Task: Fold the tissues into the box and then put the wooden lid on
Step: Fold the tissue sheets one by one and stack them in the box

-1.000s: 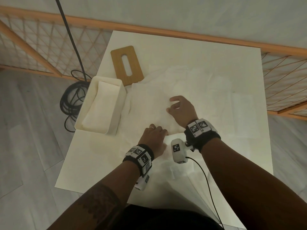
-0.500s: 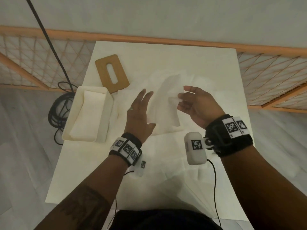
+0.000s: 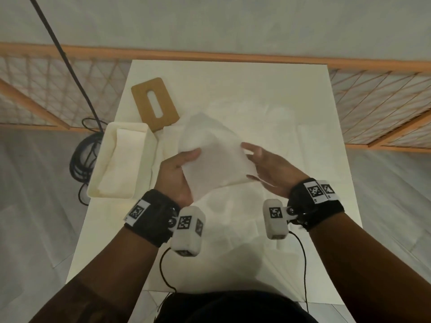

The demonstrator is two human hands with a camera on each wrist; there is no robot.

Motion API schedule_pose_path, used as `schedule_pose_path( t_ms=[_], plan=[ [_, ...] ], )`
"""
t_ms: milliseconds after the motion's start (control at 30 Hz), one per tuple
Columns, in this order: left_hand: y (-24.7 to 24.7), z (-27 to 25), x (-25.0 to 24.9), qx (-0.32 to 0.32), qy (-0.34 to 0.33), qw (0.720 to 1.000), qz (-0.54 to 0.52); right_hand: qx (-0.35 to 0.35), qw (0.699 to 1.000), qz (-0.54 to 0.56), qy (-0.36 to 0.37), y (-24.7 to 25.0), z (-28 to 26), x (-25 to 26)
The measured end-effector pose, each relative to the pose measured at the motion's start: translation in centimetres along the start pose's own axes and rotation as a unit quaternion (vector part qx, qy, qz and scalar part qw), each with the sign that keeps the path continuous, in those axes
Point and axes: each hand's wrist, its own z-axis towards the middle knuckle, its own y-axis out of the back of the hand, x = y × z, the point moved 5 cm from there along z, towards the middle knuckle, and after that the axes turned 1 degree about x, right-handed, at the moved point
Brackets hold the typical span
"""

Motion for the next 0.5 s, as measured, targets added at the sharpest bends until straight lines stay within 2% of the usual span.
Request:
schedule_pose_path(
  t_ms=[100,167,233,300,400,500],
  plan=[
    [0.7,-0.5,-0.3,0.016,0.001,1.0,0.004,0.058,0.995,0.064,-0.049,-2.0,0.1,-0.7],
    [1.6,-0.8,-0.7,0.006,0.004,0.999,0.043,0.06,0.994,0.077,-0.058,-3.0,0.2,-0.5],
    [2.8,-0.6,-1.3,-0.017,0.004,0.993,0.116,0.002,0.997,0.08,-0.018,-2.6,0.7,0.1],
    [4.7,0.1,-2.0,-0.055,-0.03,0.973,0.224,-0.073,0.994,0.081,0.031,-1.1,0.7,0.9],
    [6.1,0.9,-3.0,-0.073,-0.103,0.933,0.336,-0.103,0.991,-0.041,0.073,0.3,-0.1,2.1],
    [6.7,1.2,-3.4,-0.11,-0.137,0.915,0.362,-0.124,0.981,-0.106,0.101,1.2,-0.8,2.8]
  ],
)
